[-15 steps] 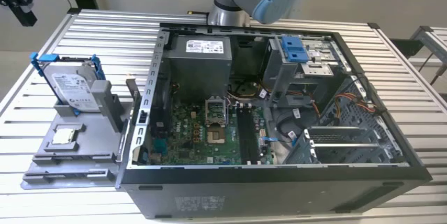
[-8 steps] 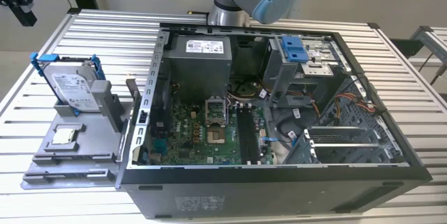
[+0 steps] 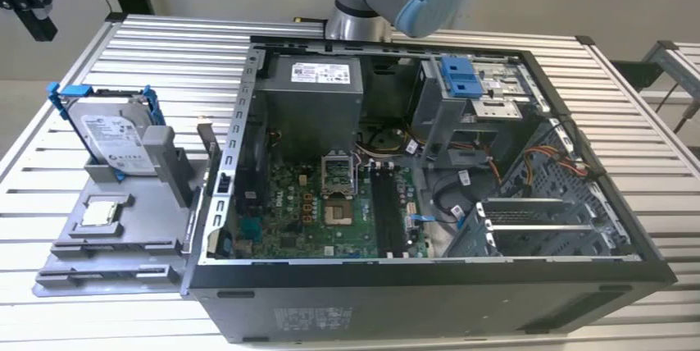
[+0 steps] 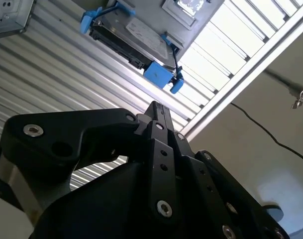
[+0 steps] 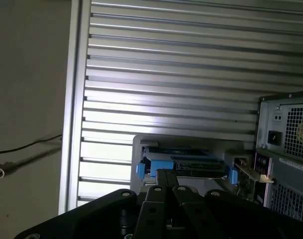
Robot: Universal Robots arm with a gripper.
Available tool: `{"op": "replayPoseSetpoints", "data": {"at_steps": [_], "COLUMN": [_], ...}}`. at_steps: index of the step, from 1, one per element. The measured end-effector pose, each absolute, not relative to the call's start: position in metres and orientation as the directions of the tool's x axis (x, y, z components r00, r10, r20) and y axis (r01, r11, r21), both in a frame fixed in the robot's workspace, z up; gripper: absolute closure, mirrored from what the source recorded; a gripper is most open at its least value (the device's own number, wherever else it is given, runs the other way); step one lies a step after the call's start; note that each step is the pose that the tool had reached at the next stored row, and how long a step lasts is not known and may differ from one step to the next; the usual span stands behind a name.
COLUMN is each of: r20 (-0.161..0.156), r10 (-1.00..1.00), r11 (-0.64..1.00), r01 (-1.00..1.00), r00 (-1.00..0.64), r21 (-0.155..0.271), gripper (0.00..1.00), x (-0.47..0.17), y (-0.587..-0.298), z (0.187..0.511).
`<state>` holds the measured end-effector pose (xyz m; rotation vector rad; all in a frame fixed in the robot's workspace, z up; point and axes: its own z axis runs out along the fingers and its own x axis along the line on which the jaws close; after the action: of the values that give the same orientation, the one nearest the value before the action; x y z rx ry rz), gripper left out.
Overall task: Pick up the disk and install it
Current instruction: 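Pick up the disk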
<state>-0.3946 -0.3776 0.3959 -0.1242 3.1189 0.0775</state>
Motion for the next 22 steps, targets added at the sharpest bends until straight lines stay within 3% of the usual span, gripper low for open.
{"op": "replayPoseSetpoints", "data": {"at_steps": [22], "r20": [-0.021], "r10": [-0.280], "r11": [0.959], "r01": [-0.281], "r00": [-0.960], "r21": [0.049], "gripper": [1.00], "x": [-0.3946], "y": [-0.3776], "z": [0.3959]}}
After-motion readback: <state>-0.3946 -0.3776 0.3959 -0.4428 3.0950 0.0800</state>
